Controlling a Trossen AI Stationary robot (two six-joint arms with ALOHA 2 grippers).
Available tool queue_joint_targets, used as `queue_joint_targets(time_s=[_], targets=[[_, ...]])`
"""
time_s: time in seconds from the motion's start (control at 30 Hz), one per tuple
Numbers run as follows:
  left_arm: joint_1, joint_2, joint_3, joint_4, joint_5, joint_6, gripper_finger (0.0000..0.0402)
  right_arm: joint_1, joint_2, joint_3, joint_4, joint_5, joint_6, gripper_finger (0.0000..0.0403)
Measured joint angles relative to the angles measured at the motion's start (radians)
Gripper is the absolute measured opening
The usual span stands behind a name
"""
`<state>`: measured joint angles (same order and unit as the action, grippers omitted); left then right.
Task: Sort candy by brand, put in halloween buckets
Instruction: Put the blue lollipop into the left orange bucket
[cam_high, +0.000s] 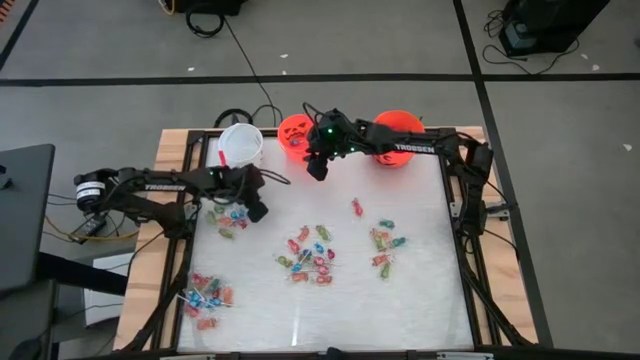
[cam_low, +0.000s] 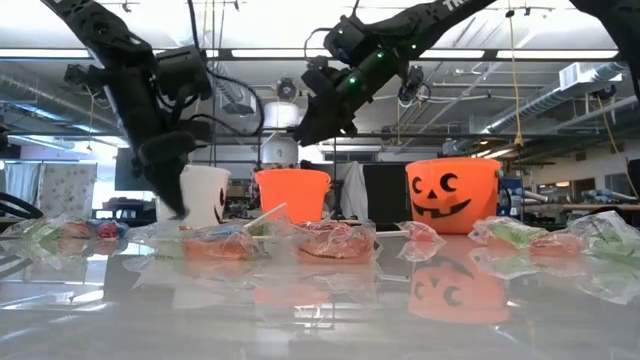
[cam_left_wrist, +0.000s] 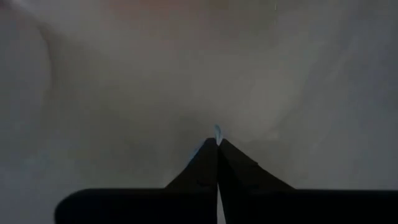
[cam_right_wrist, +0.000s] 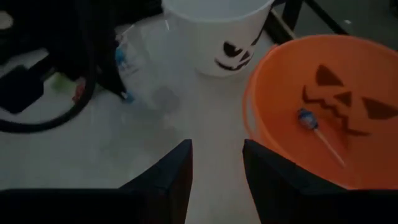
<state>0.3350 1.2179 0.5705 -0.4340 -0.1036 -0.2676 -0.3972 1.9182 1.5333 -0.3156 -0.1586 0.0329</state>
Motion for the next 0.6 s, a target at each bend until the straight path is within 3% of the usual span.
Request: queue_joint_targets(time_s=[0.2,0.37,0.6], targets=[[0.066,0.0,0.101,0.093,-0.044,0.15,0.0004,0.036,-0.002,0.0,-0.048,0.033,-0.003,0.015],[0.152,0.007,0.217,0.136,0.054,0.259,0.0004,0.065,-0.036,0.0,-0.062,0.044,-0.003,0.015],[0.248,0.103,0.355,0.217,0.146,0.317,0.0003,0.104,-0.112,0.0,-0.094,0.161,-0.007,0.015]])
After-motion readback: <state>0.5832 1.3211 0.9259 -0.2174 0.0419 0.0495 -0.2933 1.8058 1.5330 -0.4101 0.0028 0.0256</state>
